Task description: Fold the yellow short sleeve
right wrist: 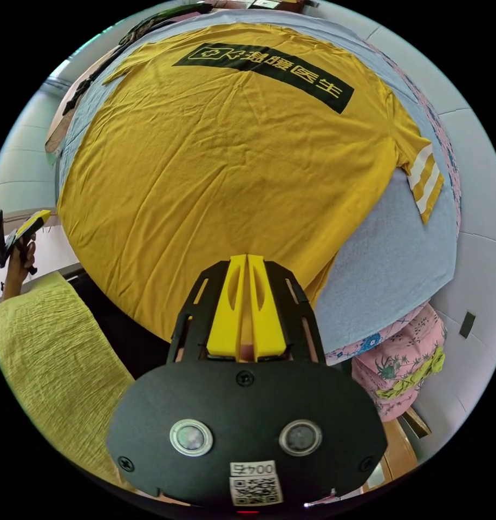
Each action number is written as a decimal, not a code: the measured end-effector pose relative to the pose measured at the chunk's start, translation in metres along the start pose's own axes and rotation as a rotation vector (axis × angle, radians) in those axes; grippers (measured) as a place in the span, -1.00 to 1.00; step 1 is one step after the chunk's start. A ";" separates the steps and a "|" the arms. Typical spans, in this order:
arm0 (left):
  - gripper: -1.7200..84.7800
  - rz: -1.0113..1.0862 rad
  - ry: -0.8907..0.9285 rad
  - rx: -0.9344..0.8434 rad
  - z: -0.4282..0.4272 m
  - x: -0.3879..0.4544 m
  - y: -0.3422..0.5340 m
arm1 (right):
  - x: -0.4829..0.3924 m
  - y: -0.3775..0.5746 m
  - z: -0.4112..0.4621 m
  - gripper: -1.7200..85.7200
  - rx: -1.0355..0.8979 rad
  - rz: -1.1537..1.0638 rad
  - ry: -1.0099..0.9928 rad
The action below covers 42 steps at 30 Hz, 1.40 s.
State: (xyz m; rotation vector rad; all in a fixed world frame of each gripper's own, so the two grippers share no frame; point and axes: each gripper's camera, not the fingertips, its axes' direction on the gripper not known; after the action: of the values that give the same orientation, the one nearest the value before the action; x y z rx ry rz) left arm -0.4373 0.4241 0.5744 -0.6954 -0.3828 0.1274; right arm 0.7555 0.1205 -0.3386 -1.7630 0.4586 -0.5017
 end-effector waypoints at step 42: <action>-0.94 0.634 -0.103 -0.257 0.146 0.343 -0.216 | 0.137 0.314 0.059 -0.95 0.308 0.633 -0.242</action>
State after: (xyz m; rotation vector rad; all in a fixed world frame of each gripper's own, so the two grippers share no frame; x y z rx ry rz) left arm -0.1793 0.4294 0.9194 -1.0511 -0.2671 0.7264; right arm 0.8881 0.0185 -0.6440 -1.2695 0.6898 0.0887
